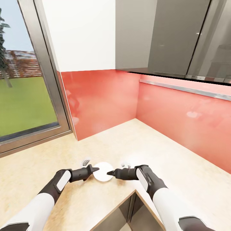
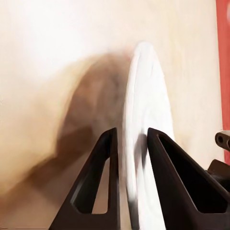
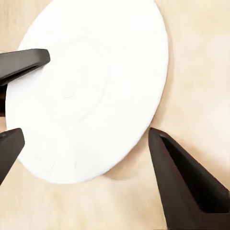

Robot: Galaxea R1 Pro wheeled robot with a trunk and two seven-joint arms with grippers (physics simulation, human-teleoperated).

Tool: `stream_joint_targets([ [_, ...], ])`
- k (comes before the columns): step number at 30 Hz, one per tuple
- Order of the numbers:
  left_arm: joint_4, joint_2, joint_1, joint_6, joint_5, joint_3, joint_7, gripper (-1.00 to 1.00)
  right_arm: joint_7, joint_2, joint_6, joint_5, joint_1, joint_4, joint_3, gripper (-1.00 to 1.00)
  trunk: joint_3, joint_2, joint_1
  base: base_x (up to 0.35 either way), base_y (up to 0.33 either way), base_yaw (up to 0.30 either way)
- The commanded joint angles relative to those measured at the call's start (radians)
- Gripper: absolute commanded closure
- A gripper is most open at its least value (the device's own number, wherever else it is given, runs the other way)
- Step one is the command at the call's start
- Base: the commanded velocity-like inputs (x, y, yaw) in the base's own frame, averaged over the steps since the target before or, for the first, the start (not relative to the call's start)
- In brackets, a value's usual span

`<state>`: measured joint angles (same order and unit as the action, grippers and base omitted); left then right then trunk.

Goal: Set up a coffee station on the kitchen countertop: keep the coffee maker on the countertop, move the bottle of coffee from the kitchen shelf to the counter next to the coffee maker, place a paper coffee filter on top of the coffee maker, put the saucer next to the coffee maker with the coffee cup on the saucer, and place the electric kettle next to the coffee maker.

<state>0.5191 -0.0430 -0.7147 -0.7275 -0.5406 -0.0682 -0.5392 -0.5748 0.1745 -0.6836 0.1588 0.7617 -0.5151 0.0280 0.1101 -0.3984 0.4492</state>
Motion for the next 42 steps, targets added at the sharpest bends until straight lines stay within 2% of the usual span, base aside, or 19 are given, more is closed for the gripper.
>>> stream_joint_targets([
  [1,-0.037,-0.003,-0.001,0.010,0.048,-0.001,-0.001,1.00,0.004,0.000,-0.007,0.005,0.001,-0.003,0.001,-1.00,0.002,-0.002,0.001,0.000,0.000,0.000],
  [4,-0.026,-0.015,-0.006,0.008,0.045,-0.006,-0.003,1.00,0.004,0.000,-0.007,0.007,0.001,-0.011,0.000,-1.00,0.002,-0.002,0.001,0.000,0.000,0.000],
  [5,-0.025,-0.036,-0.010,0.006,0.043,-0.008,-0.004,1.00,0.005,0.000,-0.007,0.006,0.001,-0.039,0.000,-1.00,0.002,-0.002,0.001,0.000,0.000,0.000],
  [7,-0.023,-0.064,-0.014,0.004,0.043,-0.009,-0.006,1.00,0.005,0.000,-0.010,0.006,0.001,-0.070,-0.001,-1.00,0.002,-0.002,0.001,0.000,0.000,0.000],
  [10,-0.021,-0.124,-0.019,-0.038,0.034,-0.021,-0.009,1.00,0.006,0.000,-0.037,0.005,0.001,-0.115,-0.002,-1.00,0.002,-0.002,0.001,0.000,0.000,0.000],
  [13,0.004,-0.189,-0.031,-0.103,-0.018,-0.064,-0.009,1.00,0.006,0.000,-0.046,0.005,0.001,-0.156,-0.004,-1.00,0.002,-0.002,0.001,0.000,0.000,0.000],
  [14,0.016,-0.205,-0.032,-0.111,-0.027,-0.068,-0.009,1.00,0.006,0.000,-0.047,0.005,0.001,-0.168,-0.004,-1.00,0.002,-0.002,0.001,0.000,0.000,0.000],
  [15,0.041,-0.234,-0.033,-0.121,-0.038,-0.074,-0.009,1.00,0.006,0.000,-0.048,0.005,0.001,-0.197,-0.005,-1.00,0.002,-0.002,0.001,0.000,0.000,0.000],
  [16,0.053,-0.247,-0.033,-0.129,-0.046,-0.075,-0.010,1.00,0.006,0.000,-0.048,0.005,0.001,-0.213,-0.005,-1.00,0.002,-0.002,0.001,0.000,0.000,0.000],
  [17,0.078,-0.267,-0.033,-0.163,-0.073,-0.076,-0.011,1.00,0.006,0.000,-0.047,0.005,0.001,-0.245,-0.008,-1.00,0.002,-0.002,0.001,0.000,0.000,0.000],
  [19,0.118,-0.287,-0.029,-0.216,-0.121,-0.077,-0.011,1.00,0.006,0.000,-0.047,0.005,0.001,-0.274,-0.010,-1.00,0.002,-0.002,0.001,0.000,0.000,0.000],
  [22,0.182,-0.317,-0.017,-0.237,-0.148,-0.077,-0.011,1.00,0.005,0.000,-0.046,0.005,0.001,-0.319,-0.010,-1.00,0.002,-0.002,0.001,0.000,0.000,0.000],
  [30,0.204,-0.319,-0.014,-0.237,-0.153,-0.076,-0.011,1.00,0.007,0.000,-0.046,0.002,0.000,-0.457,-0.010,-1.00,0.002,-0.002,0.001,-0.053,0.000,0.000],
  [31,0.206,-0.319,-0.015,-0.236,-0.153,-0.077,-0.011,1.00,0.007,0.000,-0.046,0.001,-0.001,-0.510,-0.010,-1.00,0.002,-0.002,0.001,-0.311,0.000,0.000],
  [32,0.206,-0.319,-0.015,-0.236,-0.153,-0.077,-0.011,1.00,0.007,0.000,-0.047,0.001,0.000,-0.522,-0.010,-1.00,0.002,-0.002,0.001,-0.321,0.000,0.000],
  [42,0.208,-0.319,-0.015,-0.236,-0.153,-0.076,-0.012,1.00,0.007,0.000,-0.047,0.001,-0.001,-0.545,-0.010,-1.00,0.002,-0.002,0.001,-0.337,0.000,0.000],
])
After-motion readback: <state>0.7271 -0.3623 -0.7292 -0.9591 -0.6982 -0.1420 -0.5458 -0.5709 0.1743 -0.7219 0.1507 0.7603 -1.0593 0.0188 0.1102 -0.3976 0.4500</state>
